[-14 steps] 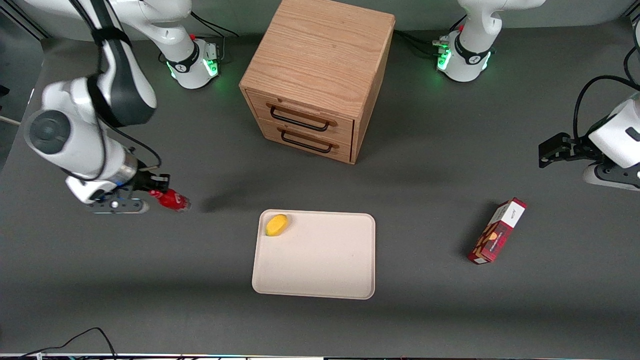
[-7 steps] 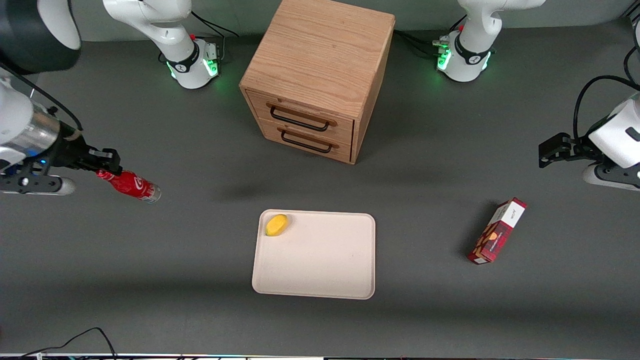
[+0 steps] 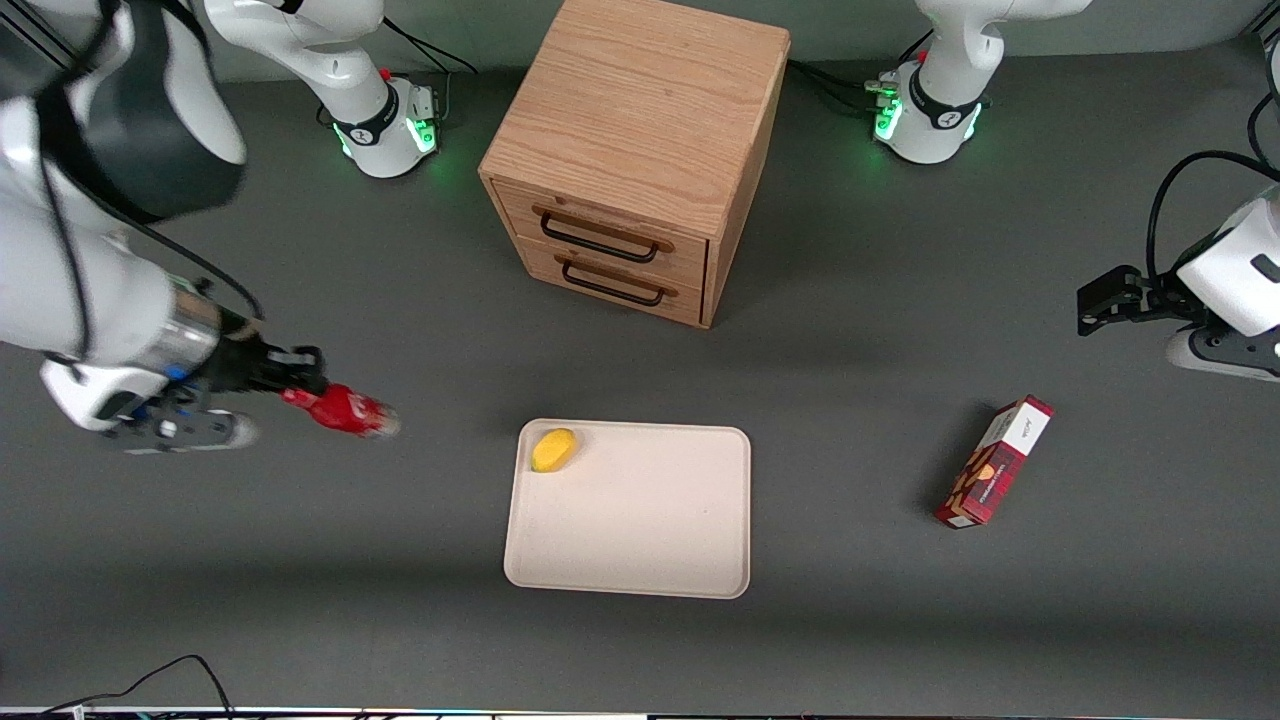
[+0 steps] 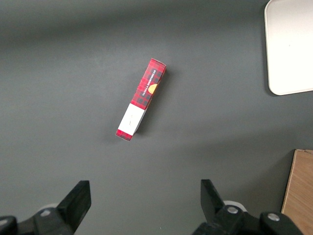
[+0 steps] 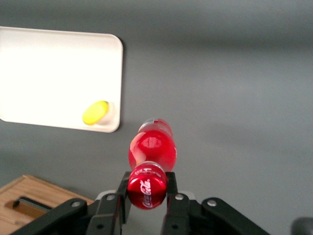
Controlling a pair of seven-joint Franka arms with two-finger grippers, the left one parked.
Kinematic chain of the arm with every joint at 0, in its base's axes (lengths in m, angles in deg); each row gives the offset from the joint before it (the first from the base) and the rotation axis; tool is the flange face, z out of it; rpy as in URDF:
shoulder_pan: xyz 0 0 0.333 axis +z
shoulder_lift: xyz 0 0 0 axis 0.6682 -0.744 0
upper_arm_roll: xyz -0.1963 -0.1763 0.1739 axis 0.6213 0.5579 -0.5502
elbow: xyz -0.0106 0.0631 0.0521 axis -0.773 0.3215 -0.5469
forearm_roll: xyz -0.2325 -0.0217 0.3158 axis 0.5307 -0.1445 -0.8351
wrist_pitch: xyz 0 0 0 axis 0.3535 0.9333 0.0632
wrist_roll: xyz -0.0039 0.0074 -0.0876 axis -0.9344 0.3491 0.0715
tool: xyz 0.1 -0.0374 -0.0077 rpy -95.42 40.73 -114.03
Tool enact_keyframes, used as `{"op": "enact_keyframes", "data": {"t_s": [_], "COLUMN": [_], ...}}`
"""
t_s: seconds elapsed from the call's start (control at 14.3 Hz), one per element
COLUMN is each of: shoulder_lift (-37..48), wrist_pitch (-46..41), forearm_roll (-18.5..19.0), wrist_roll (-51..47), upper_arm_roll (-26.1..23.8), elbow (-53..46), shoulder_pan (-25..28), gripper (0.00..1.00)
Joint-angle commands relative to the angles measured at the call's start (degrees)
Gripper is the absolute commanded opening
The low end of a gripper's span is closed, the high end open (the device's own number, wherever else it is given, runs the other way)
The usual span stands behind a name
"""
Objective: Place coke bottle on tray
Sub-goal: 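Carry the held bottle over the white tray beside the yellow object, then lower the bottle onto the tray and open the right gripper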
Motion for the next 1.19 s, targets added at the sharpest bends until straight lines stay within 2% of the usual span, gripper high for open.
{"op": "enact_keyframes", "data": {"t_s": [0.0,0.28,0.49,0.63,1.12], "shoulder_lift": [-6.2,-18.3,-22.1,-24.3,-27.3], "wrist_pitch": [4.7,9.6,16.6,20.6,22.6], "forearm_roll": [1.2,3.6,5.7,5.9,6.1], "wrist_roll": [-1.7,-3.5,-3.6,-3.6,-3.7], "upper_arm_roll": [1.0,1.1,1.6,2.0,2.8], "elbow": [-4.5,-13.0,-13.2,-13.2,-12.9], "shoulder_pan": [5.3,8.8,11.1,11.7,13.5], "gripper": [0.0,0.0,0.0,0.0,0.0]}}
